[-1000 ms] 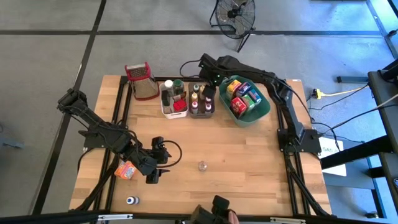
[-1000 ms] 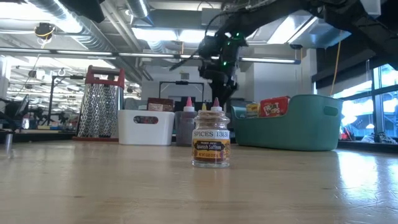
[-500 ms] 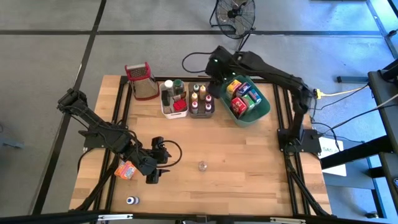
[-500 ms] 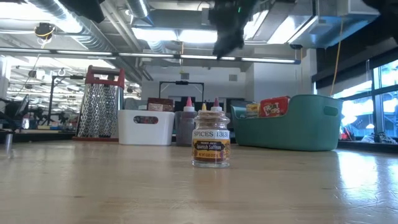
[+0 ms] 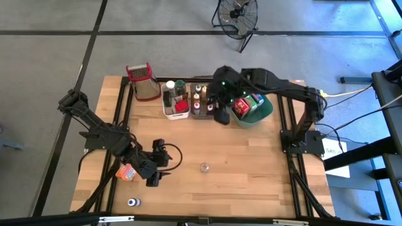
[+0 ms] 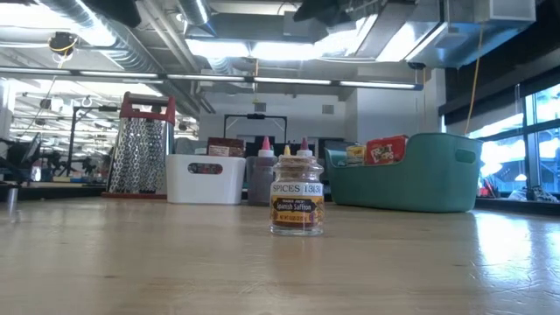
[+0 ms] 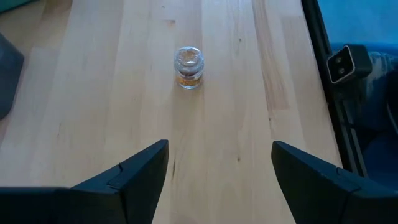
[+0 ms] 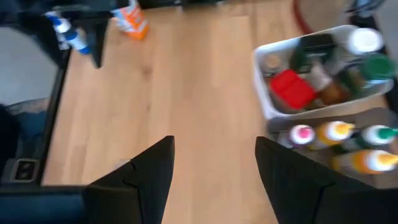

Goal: Pick & Place Kitchen Items
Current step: Put the orange cereal box into the right green bin

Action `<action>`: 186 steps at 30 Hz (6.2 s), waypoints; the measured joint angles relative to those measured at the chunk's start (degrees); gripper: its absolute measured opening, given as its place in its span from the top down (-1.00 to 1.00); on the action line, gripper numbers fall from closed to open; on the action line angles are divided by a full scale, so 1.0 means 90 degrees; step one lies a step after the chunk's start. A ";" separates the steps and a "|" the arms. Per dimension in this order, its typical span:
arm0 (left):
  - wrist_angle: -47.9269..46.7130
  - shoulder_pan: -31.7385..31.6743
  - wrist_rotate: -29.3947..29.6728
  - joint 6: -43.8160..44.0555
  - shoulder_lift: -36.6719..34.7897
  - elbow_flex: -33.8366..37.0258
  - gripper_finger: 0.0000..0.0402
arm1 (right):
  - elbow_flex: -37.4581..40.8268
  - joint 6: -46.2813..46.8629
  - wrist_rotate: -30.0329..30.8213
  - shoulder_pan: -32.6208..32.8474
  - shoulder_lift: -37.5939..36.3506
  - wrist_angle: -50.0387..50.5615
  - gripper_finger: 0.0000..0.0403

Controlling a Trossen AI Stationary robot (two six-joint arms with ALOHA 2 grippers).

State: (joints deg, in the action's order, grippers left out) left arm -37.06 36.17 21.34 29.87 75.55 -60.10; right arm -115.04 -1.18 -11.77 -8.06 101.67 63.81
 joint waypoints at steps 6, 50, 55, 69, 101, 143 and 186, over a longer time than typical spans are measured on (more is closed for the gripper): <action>-0.0001 0.0339 0.0005 -0.0011 0.0000 0.0000 -0.40 | 0.0010 -0.0092 -0.0046 0.0672 0.0112 0.0021 -0.13; -0.5073 0.1481 -0.2821 0.9032 0.0462 -0.1061 -0.40 | 0.1968 -0.0011 -0.0032 0.2170 0.0132 -0.1027 -0.13; -0.5073 0.1484 -0.2863 0.8687 0.0609 -0.1054 -0.40 | 0.1967 -0.0011 -0.0032 0.2174 0.0133 -0.1168 -0.13; -0.4886 0.1701 -0.2878 0.8907 0.0685 -0.1056 -0.40 | 0.1967 -0.0011 -0.0032 0.2272 0.0134 -0.1144 -0.13; -0.5091 0.1947 -0.2671 0.9008 0.0680 -0.1054 -0.40 | 0.1962 -0.0062 -0.0036 0.2415 0.0133 -0.1248 -0.13; -0.2972 0.1911 -0.3339 0.8951 0.0214 0.1112 -0.40 | 0.1960 -0.0082 0.0687 0.2415 0.0134 -0.1331 -0.13; -0.3352 0.0912 -0.2698 0.6121 0.0199 0.0005 0.30 | 0.1960 0.0231 0.0195 0.2870 0.0131 -0.0996 -0.34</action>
State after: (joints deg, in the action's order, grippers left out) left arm -67.22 44.37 -2.94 84.96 77.34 -60.05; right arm -97.41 0.90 -10.02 17.77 102.85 54.85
